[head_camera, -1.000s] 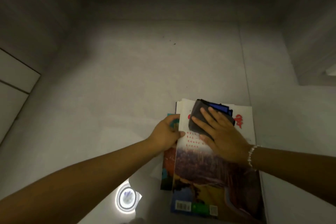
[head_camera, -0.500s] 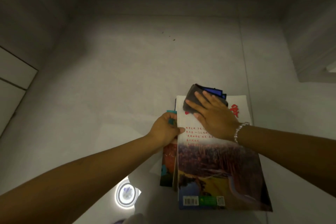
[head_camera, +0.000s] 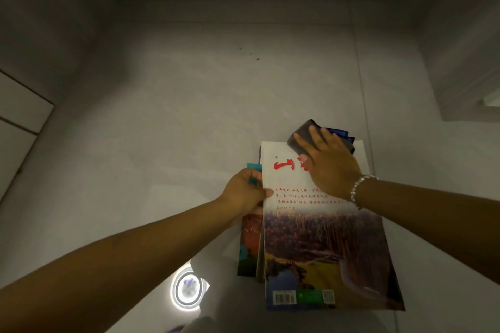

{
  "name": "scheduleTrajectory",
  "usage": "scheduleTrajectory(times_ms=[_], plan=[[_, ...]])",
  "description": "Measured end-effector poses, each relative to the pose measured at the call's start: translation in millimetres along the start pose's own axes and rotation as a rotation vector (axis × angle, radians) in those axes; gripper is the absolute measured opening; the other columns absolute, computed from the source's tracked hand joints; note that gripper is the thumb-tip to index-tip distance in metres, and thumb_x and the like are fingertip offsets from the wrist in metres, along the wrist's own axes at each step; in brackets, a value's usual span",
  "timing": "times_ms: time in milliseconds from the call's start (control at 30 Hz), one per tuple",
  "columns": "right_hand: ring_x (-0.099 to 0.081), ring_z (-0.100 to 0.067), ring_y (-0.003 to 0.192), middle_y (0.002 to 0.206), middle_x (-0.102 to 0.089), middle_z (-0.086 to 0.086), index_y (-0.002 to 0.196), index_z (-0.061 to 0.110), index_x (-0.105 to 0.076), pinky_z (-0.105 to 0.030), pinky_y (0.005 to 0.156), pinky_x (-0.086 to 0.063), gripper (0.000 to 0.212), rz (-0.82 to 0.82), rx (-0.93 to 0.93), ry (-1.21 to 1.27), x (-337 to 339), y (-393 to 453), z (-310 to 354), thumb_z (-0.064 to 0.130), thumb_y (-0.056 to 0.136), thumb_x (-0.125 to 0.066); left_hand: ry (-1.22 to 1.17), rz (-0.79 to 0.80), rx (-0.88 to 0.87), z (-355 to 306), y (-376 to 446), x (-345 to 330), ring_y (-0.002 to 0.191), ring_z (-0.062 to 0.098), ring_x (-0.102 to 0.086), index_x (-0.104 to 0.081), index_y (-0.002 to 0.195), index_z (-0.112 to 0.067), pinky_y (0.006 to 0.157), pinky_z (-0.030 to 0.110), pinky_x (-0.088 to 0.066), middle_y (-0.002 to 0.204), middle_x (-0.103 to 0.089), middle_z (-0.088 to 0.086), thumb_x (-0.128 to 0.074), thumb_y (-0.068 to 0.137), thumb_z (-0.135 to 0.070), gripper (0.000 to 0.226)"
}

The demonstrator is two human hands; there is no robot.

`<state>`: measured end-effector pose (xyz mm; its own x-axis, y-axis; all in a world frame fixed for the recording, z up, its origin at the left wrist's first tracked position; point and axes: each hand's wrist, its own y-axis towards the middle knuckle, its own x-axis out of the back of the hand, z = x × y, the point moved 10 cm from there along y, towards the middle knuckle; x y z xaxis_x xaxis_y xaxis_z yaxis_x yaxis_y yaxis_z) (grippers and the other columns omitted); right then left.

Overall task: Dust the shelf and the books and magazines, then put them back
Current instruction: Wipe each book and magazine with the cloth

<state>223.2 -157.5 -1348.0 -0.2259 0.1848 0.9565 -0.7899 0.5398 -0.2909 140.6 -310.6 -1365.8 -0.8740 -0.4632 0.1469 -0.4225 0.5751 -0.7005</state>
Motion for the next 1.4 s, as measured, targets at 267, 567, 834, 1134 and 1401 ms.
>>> scheduleTrajectory(times_ms=[267, 567, 834, 1134, 1401], plan=[[-0.034, -0.03, 0.136, 0.147, -0.039, -0.009, 0.143, 0.025, -0.025, -0.044, 0.113, -0.02, 0.054, -0.061, 0.297, -0.059, -14, -37, 23, 0.045, 0.099, -0.002, -0.063, 0.008, 0.023, 3, 2, 1, 0.084, 0.021, -0.067, -0.05, 0.099, -0.012, 0.058, 0.028, -0.058, 0.101, -0.064, 0.003, -0.063, 0.088, -0.004, 0.019], [-0.037, -0.036, 0.135, 0.145, -0.043, -0.013, 0.141, 0.023, -0.041, -0.046, 0.112, -0.02, 0.056, -0.114, 0.257, 0.007, -4, -36, 23, 0.042, 0.095, -0.017, -0.102, -0.119, 0.026, 0, 4, 26, 0.086, 0.023, -0.065, -0.049, 0.098, -0.01, 0.056, 0.03, -0.058, 0.107, -0.063, 0.008, -0.061, 0.089, -0.002, 0.017], [-0.024, -0.033, 0.142, 0.153, -0.029, -0.014, 0.148, 0.025, -0.02, -0.049, 0.117, -0.017, 0.056, -0.066, 0.111, 0.087, -6, -5, -23, 0.045, 0.097, -0.008, -0.087, -0.11, 0.017, -11, 14, 45, 0.093, 0.025, -0.064, -0.049, 0.101, -0.011, 0.069, 0.038, -0.057, 0.112, -0.062, 0.008, -0.062, 0.089, -0.004, 0.02], [-0.039, -0.038, 0.133, 0.142, -0.046, -0.012, 0.14, 0.023, -0.042, -0.051, 0.107, -0.027, 0.062, -0.141, 0.241, 0.024, -6, -39, 20, 0.048, 0.099, -0.002, -0.239, 0.015, 0.061, 5, 7, 30, 0.102, 0.026, -0.064, -0.054, 0.122, -0.017, 0.085, 0.05, -0.053, 0.119, -0.063, 0.005, -0.056, 0.093, -0.008, 0.03], [-0.031, -0.034, 0.134, 0.137, -0.049, -0.017, 0.119, 0.023, -0.057, -0.052, 0.111, -0.016, 0.057, -0.127, 0.374, 0.011, -14, -57, 62, 0.061, 0.092, -0.026, -0.219, 0.006, 0.057, 3, 5, 28, 0.096, 0.023, -0.064, -0.054, 0.116, -0.017, 0.084, 0.047, -0.054, 0.115, -0.064, 0.005, -0.053, 0.095, -0.011, 0.022]])
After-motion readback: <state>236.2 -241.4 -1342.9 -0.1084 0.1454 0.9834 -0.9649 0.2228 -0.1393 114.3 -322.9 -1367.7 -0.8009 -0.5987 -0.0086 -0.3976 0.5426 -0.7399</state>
